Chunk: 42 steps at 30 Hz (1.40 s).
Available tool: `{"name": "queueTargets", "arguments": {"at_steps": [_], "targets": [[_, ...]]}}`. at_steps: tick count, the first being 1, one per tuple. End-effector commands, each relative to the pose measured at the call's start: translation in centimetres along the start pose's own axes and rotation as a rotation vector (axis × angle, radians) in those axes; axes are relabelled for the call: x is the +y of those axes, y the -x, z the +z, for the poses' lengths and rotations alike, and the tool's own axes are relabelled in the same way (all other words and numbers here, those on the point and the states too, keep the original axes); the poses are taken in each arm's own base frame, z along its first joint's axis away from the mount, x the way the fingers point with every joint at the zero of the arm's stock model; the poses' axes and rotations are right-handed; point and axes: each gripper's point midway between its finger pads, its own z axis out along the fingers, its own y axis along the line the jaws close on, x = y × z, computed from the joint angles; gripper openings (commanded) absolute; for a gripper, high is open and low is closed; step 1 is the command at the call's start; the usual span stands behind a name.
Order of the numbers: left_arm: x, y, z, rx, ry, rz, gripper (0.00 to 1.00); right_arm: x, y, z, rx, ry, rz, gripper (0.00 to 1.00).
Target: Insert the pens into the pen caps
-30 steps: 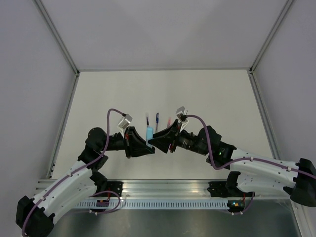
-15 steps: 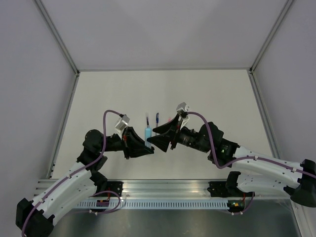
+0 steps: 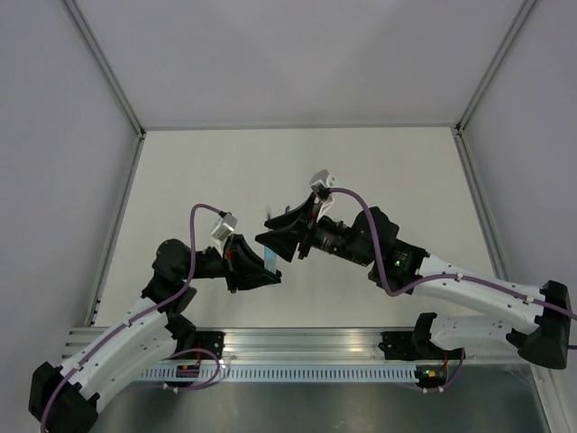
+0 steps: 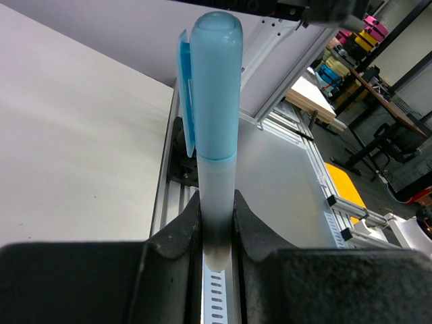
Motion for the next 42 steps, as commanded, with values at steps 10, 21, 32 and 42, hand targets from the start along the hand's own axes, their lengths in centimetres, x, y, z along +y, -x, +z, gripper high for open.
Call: {"name": "queueTargets", "arguments": {"at_steps": [10,21,32,42], "targets": [[-1.6,1.5,0.0,-0.038,-0.051,0.073,0.02,0.9,-2.5,0.4,0.038,0.089,0.06,0.01],[-2.4,5.6,0.8,-0.113,-0.033,0.11,0.02,-0.6,-9.5,-1.6,0.208,0.085,0.149,0.0],[0.5,9.1,1.9,-0.171,0.088,0.125,0.02,0.6,-13.7,-2.1,0.342,0.081,0.273,0.0],[3.8,10.4,-0.4,-0.214,0.212,0.089,0.02,1.2,-14.3,-3.4,0.351,0.104,0.275,0.0]]}}
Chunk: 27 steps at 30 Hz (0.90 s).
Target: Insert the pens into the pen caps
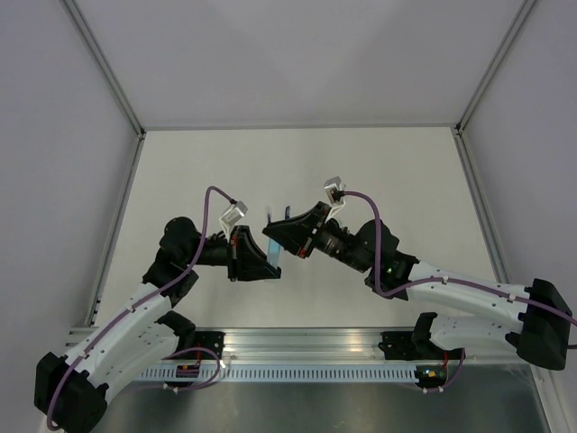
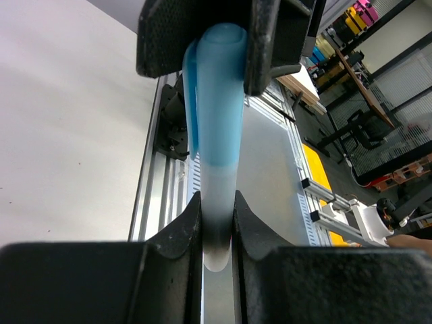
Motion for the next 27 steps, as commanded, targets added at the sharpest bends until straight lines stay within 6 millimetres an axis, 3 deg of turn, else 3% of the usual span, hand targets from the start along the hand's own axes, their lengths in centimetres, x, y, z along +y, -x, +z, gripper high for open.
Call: {"name": "queueTargets", "arguments": {"at_steps": [1,4,7,8,9,10,11,12,13,15,16,19,20,21,22,23,25,27], "targets": [[1.2,10.0,-1.6,-0.341,0.17,0.221,0.02,1.4,-12.2,-4.4,0.459,0.09,0.11,0.0],[1.6,9.7,-1.2,-0.32,0.152,0.205,0.02,1.5,-12.6,-4.2,0.471,0.094,0.104,0.0],[1.5,9.2,-1.0,-0.294,0.123,0.199,0.02,0.9,-10.9,-3.5,0.403,0.045,0.076,0.0],[1.6,8.7,-1.0,-0.282,0.118,0.192,0.02,1.3,-9.0,-2.6,0.355,0.028,0.057,0.04],[1.7,8.4,-1.0,-0.276,0.114,0.188,0.02,1.1,-7.1,-2.0,0.309,-0.013,0.034,0.15],[1.9,8.0,-1.0,-0.269,0.116,0.178,0.02,-1.4,-5.8,-1.7,0.276,-0.166,-0.017,0.2],[2.4,7.4,-1.0,-0.259,0.125,0.158,0.02,-0.6,-1.4,-0.3,0.174,-0.211,-0.045,0.25],[2.8,6.8,-1.0,-0.248,0.131,0.141,0.02,-1.8,0.4,-0.2,0.148,-0.3,-0.08,0.34],[3.2,6.4,-1.1,-0.248,0.143,0.125,0.02,-1.8,5.8,0.4,0.0,-0.387,-0.128,0.38],[5.3,4.6,-1.3,-0.224,0.215,0.049,0.02,-3.9,9.5,-0.3,-0.073,-0.537,-0.167,0.48],[5.8,4.4,-1.5,-0.233,0.238,0.045,0.02,-3.8,13.0,-0.7,-0.169,-0.599,-0.177,0.52],[9.5,2.2,-2.3,-0.226,0.389,-0.041,0.02,-4.9,17.1,-2.3,-0.259,-0.7,-0.228,0.65],[10.7,1.8,-2.5,-0.211,0.436,-0.046,0.02,-5.5,17.9,-3.0,-0.274,-0.728,-0.24,0.69],[12.0,0.6,-2.9,-0.175,0.495,-0.101,0.02,-5.9,17.8,-3.4,-0.252,-0.74,-0.252,0.71],[13.6,1.5,-3.6,-0.192,0.599,-0.092,0.02,-6.5,17.0,-3.7,-0.226,-0.75,-0.257,0.73],[15.8,0.6,-4.2,-0.162,0.69,-0.146,0.02,-6.7,16.7,-4.3,-0.21,-0.75,-0.258,0.75],[18.6,0.5,-6.2,-0.136,0.877,-0.192,0.02,-8.5,13.2,-5.1,-0.123,-0.765,-0.263,0.77],[21.4,-0.4,-7.7,-0.102,1.0,-0.251,0.02,-8.9,11.6,-6.1,-0.093,-0.739,-0.25,0.79]]}}
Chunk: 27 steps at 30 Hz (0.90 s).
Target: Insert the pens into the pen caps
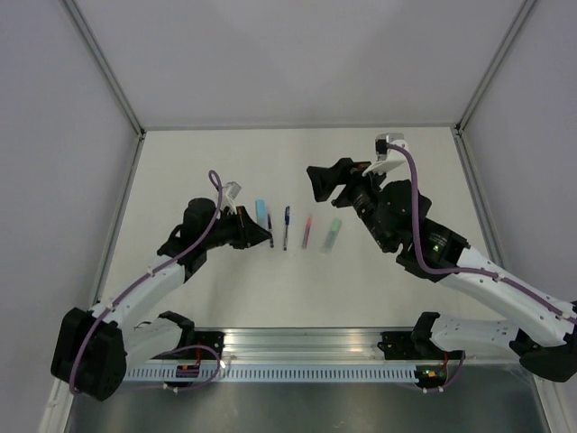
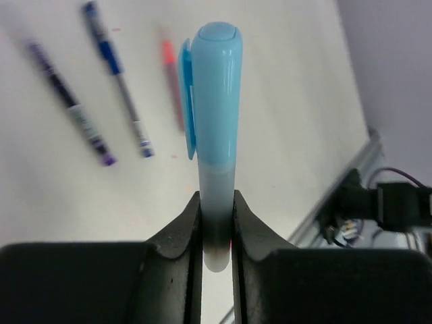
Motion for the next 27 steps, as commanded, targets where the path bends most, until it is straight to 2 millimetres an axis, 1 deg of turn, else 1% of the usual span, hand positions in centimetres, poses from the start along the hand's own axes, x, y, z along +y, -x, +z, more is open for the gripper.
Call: {"name": "queueTargets", "arguments": {"at_steps": [1,2,3,4,5,6,7,9,10,13,14,17,18,20,22,24,27], "targets": [[7.2,1.9,-0.2,-0.01,0.377,0.014,0.02,-3.9,-6.2,-1.7,0.14,-0.044,-0.095,0.78],[8.2,2.1,-0.1,-0.006,0.42,0.006,0.02,-4.2,-6.6,-1.9,0.136,-0.039,-0.085,0.78],[10.0,1.6,0.2,0.025,0.474,-0.019,0.02,-4.6,-7.1,-2.2,0.137,-0.035,-0.079,0.78],[10.6,2.3,0.3,0.025,0.499,-0.003,0.03,-5.5,-8.7,-2.5,0.159,-0.044,-0.094,0.78],[11.3,2.0,0.5,0.053,0.515,-0.001,0.04,-5.7,-8.5,-2.9,0.153,-0.039,-0.091,0.79],[12.4,1.2,0.9,0.093,0.54,-0.005,0.04,-6.1,-8.8,-3.2,0.159,-0.045,-0.099,0.79],[13.4,1.5,0.8,0.09,0.588,0.001,0.05,-6.4,-9.1,-3.3,0.165,-0.051,-0.112,0.79],[14.9,0.9,1.0,0.112,0.642,-0.017,0.05,-7.0,-9.2,-3.6,0.171,-0.063,-0.126,0.79],[15.9,0.2,1.3,0.138,0.673,-0.033,0.05,-7.1,-9.3,-3.7,0.174,-0.063,-0.137,0.8],[17.5,-0.8,1.5,0.175,0.732,-0.067,0.05,-7.7,-9.7,-4.0,0.186,-0.077,-0.151,0.8],[18.3,-1.5,1.6,0.198,0.756,-0.081,0.05,-7.9,-9.8,-4.0,0.185,-0.079,-0.149,0.8],[19.1,-2.4,1.8,0.218,0.776,-0.106,0.1,-8.2,-10.3,-4.0,0.189,-0.081,-0.151,0.8],[19.1,-2.5,1.8,0.219,0.779,-0.108,0.14,-8.3,-10.3,-4.0,0.19,-0.086,-0.154,0.8],[19.3,-2.6,1.6,0.218,0.797,-0.114,0.18,-8.7,-10.8,-3.9,0.197,-0.096,-0.16,0.8],[19.6,-2.5,1.2,0.214,0.824,-0.111,0.28,-8.8,-11.2,-3.7,0.203,-0.099,-0.162,0.81],[19.5,-2.4,1.1,0.215,0.821,-0.11,0.37,-8.9,-11.3,-3.5,0.205,-0.101,-0.164,0.81],[18.9,-2.1,1.0,0.205,0.803,-0.101,0.45,-9.0,-11.9,-3.3,0.223,-0.103,-0.175,0.82]]}}
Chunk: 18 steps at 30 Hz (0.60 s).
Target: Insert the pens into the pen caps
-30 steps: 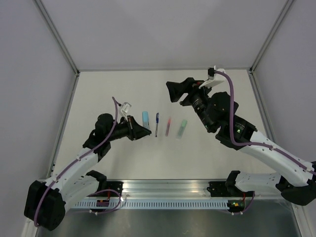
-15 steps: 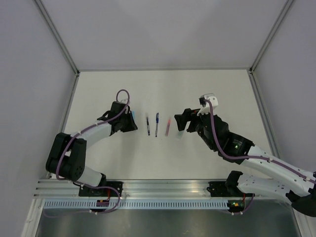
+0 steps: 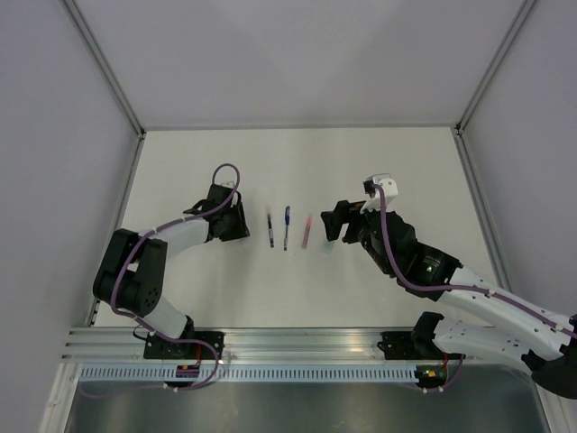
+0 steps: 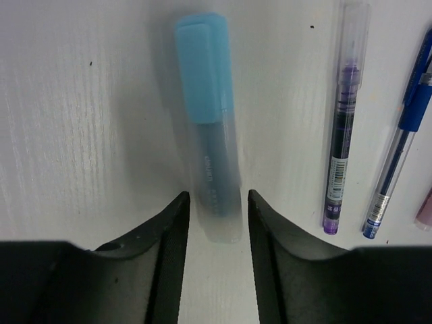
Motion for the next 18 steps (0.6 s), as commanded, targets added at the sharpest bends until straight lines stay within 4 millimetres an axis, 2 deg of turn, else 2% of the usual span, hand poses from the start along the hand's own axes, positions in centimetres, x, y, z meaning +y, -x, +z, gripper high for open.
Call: {"name": "queueTargets", "arguments": {"at_steps": [1,5,6,7,9,10,11,12,13,14,16,18], "targets": [[0.9,-0.3,-0.7,0.009,0.044,0.011,0.47,0.2,-0.1,0.7,-0.001,0.003,-0.009,0.82],[-0.1,0.3,-2.2,-0.008,-0.007,0.025,0.5,0.4,-1.5,1.6,0.041,0.018,-0.001,0.82],[-0.3,0.5,-2.6,-0.018,-0.015,0.027,0.5,0.6,-2.0,1.8,0.06,0.027,0.002,0.83],[-1.2,1.3,-3.9,-0.052,-0.055,0.042,0.52,1.2,-3.2,2.2,0.105,0.06,-0.001,0.83],[-2.7,2.4,-5.6,-0.1,-0.134,0.062,0.71,0.8,-4.2,3.1,0.147,0.06,0.039,0.92],[-4.9,2.9,-7.7,-0.131,-0.254,0.1,0.83,0.6,-5.5,4.0,0.209,0.084,0.062,0.96],[-6.3,3.0,-8.9,-0.147,-0.332,0.124,0.99,0.7,-5.9,4.5,0.233,0.106,0.103,0.98],[-8.2,2.9,-10.3,-0.161,-0.444,0.154,1.0,0.4,-6.8,5.0,0.268,0.117,0.128,0.98],[-8.9,3.1,-11.3,-0.18,-0.482,0.163,1.0,-0.9,-7.8,6.0,0.306,0.096,0.16,0.98],[-10.1,3.2,-12.9,-0.216,-0.529,0.186,1.0,-0.6,-8.1,6.3,0.327,0.123,0.187,0.98],[-11.2,2.8,-13.9,-0.241,-0.571,0.208,1.0,-1.4,-9.2,6.7,0.35,0.119,0.195,0.98],[-12.1,2.1,-14.2,-0.245,-0.602,0.225,1.0,-1.8,-9.0,6.8,0.328,0.103,0.195,0.98]]}}
